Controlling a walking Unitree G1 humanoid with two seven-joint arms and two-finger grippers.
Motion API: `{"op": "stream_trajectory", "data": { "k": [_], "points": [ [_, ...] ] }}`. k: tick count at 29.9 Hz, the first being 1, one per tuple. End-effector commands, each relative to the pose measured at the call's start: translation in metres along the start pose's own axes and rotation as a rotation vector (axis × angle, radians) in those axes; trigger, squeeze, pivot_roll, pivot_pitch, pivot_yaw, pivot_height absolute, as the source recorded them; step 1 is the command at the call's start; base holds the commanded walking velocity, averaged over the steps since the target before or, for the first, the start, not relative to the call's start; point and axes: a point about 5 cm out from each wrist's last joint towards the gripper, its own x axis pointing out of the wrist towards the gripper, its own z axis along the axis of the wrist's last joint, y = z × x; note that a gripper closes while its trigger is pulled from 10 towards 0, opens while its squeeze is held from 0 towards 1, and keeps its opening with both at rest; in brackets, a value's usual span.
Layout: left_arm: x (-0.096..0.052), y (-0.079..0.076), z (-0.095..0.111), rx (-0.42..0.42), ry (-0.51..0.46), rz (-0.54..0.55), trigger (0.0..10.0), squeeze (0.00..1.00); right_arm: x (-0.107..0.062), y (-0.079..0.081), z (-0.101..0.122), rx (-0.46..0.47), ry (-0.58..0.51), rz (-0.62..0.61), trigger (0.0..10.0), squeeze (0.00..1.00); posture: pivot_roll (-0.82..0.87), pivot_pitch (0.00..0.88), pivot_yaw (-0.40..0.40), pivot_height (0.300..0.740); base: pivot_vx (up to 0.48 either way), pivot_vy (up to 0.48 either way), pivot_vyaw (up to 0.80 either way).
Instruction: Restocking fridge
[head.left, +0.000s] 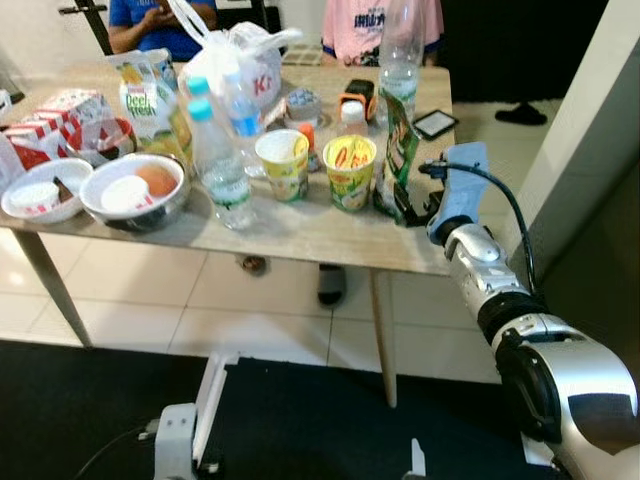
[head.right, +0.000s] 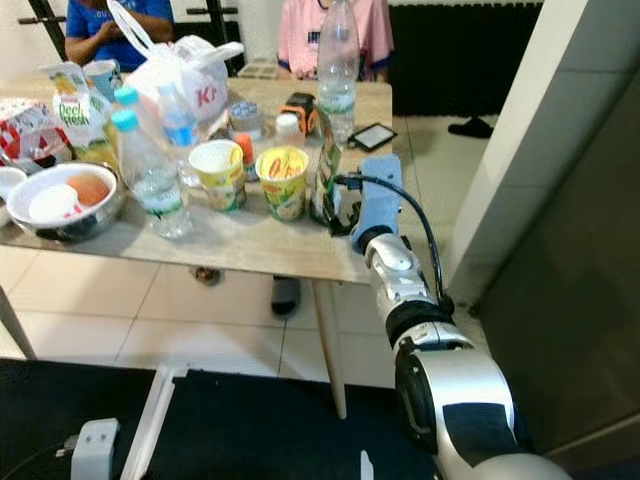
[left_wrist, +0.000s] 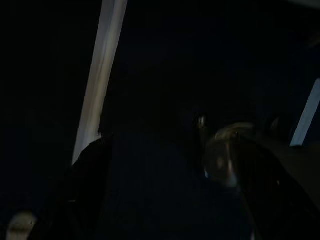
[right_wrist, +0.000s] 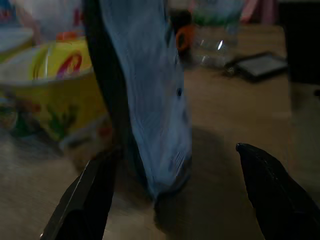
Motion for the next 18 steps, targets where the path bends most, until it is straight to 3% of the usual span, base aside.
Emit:
{"op": "stream_trajectory", "data": {
  "k": [1,13,18],
  "points": [
    [-0.006,0.023,0.004,-0.02,-0.027,0.049,10.0,0.0,0.0,0.004,-0.005,0.009,0.025,0.004,10.0,0.0,0.13,0.156,0.055,0.74,0.0,0.0,0.0],
    [-0.007,0.025,0.013,-0.035,-0.083,0.038,10.0,0.0,0.004,0.012,0.006,0.015,-0.005,0.023,10.0,0.0,0.15,0.2,0.05,0.74,0.0,0.0,0.0],
    [-0.008,0.019,0.001,-0.011,-0.057,0.008,10.0,0.0,0.007,0.016,0.015,0.039,-0.036,0.022,10.0,0.0,0.17,0.224,0.05,0.74,0.0,0.0,0.0]
  ]
}}
